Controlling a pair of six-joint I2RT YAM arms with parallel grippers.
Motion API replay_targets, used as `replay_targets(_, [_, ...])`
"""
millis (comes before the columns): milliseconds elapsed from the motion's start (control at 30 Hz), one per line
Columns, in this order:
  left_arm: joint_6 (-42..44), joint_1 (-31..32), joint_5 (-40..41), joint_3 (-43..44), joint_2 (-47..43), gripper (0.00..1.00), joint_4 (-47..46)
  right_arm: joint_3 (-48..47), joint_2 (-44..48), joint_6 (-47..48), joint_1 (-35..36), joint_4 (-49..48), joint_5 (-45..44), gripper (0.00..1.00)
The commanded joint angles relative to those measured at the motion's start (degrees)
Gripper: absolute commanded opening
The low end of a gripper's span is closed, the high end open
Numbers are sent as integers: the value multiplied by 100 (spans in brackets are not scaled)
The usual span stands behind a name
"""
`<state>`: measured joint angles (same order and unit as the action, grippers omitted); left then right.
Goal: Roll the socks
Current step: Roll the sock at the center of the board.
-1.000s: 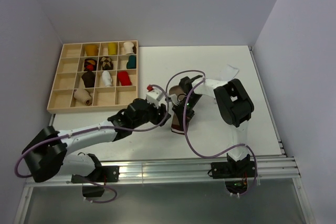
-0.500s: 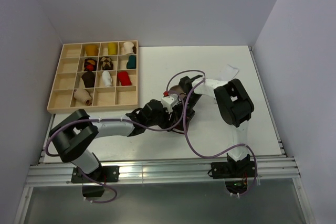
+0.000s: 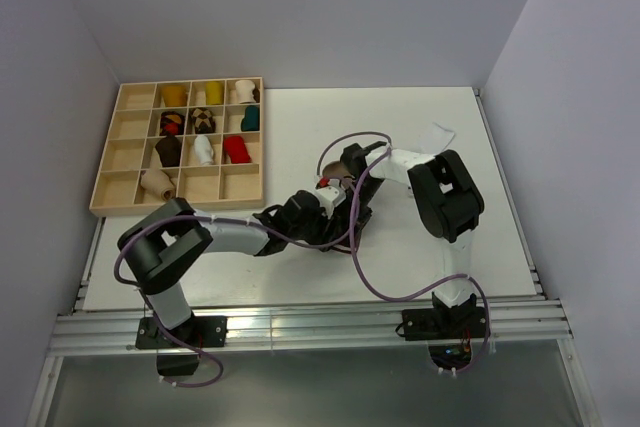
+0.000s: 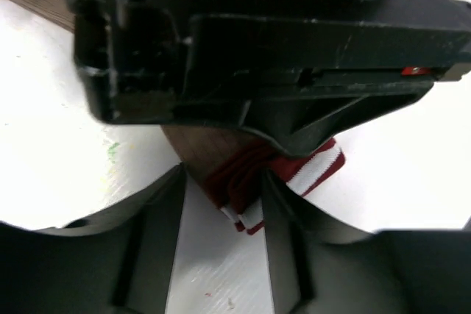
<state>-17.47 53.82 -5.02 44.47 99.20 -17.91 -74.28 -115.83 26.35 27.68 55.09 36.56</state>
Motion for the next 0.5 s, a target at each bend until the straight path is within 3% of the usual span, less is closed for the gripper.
replay_targets(0, [-168, 23, -149, 229, 135, 48, -72, -139, -71, 107, -96, -490, -650, 22])
replay_targets(67, [-334, 23, -157, 281, 258, 36, -11, -165, -36, 116, -96, -473, -641, 25])
replay_targets(100, [-414, 23, -114, 343, 293, 31, 42, -148, -10, 90, -96, -499, -658, 29])
replay_targets(133, [-484, 23, -122, 369, 380, 18, 77, -131, 69, 55, -96, -534, -711, 33])
replay_targets(233, [-879, 23, 149, 405, 442, 0, 279, -104, 279, -15, -140, -657, -746, 45])
replay_targets(467, [-1644, 49, 967, 387, 346, 0, 991, -104, 842, -130, -746, -684, -430, 58])
